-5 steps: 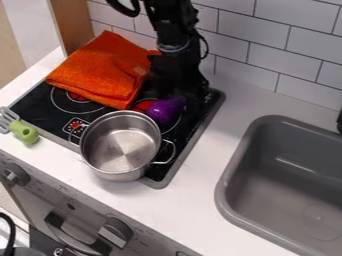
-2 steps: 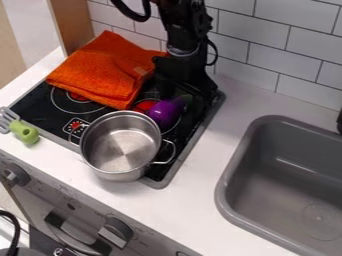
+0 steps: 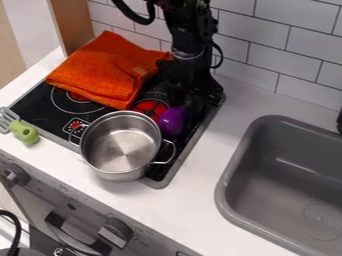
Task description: Take the eggplant and put it between the two right burners
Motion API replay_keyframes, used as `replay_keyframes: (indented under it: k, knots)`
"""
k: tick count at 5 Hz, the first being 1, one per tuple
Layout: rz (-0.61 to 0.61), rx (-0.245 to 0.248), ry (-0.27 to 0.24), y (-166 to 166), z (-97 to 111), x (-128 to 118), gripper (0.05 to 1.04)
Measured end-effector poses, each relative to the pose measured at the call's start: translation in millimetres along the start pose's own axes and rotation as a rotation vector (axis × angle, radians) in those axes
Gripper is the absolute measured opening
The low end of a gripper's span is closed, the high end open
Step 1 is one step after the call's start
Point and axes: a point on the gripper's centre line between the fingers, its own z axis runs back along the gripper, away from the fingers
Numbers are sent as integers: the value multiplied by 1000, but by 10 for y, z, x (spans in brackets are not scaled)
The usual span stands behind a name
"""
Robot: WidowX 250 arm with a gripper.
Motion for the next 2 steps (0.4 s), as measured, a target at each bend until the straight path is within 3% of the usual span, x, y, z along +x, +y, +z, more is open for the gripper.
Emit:
replay_keyframes:
  k: [2]
  knots:
    - [24, -11, 15, -17, 33, -61, 499]
